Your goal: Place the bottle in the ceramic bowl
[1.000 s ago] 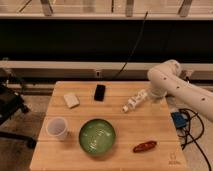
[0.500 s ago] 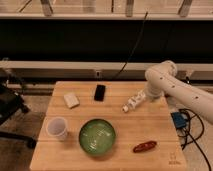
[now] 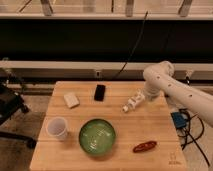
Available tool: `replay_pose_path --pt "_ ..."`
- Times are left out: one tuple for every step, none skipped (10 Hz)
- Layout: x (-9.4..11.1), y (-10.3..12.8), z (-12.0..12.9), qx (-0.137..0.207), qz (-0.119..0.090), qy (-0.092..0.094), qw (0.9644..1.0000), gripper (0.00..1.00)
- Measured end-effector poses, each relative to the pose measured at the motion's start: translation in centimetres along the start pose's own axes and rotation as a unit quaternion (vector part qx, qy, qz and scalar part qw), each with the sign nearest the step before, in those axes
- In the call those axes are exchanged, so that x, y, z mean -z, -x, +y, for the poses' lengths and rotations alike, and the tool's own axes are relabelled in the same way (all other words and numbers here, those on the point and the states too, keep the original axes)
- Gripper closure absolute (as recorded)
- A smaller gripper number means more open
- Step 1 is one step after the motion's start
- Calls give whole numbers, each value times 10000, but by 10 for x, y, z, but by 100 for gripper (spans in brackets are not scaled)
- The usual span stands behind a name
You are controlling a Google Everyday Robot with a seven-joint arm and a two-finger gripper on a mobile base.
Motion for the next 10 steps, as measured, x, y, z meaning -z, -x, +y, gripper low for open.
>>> replay_pose_path --pt "-3 0 -2 21 -3 9 10000 20" --pt "-6 0 -5 43 -14 18 10000 20" --pt "-9 1 -7 66 -36 34 10000 20" --pt "-15 2 -10 90 -61 53 9999 20" --pt "-20 3 -14 114 -82 65 9999 20" --pt "-24 6 -16 149 -127 83 9998 20" --pt "-27 5 -17 178 -120 98 9997 20" --pt "-31 5 -17 190 -138 118 9997 20" --pt "-41 8 -16 228 -175 173 9994 20" --pt "-44 11 -17 260 -195 180 9993 20"
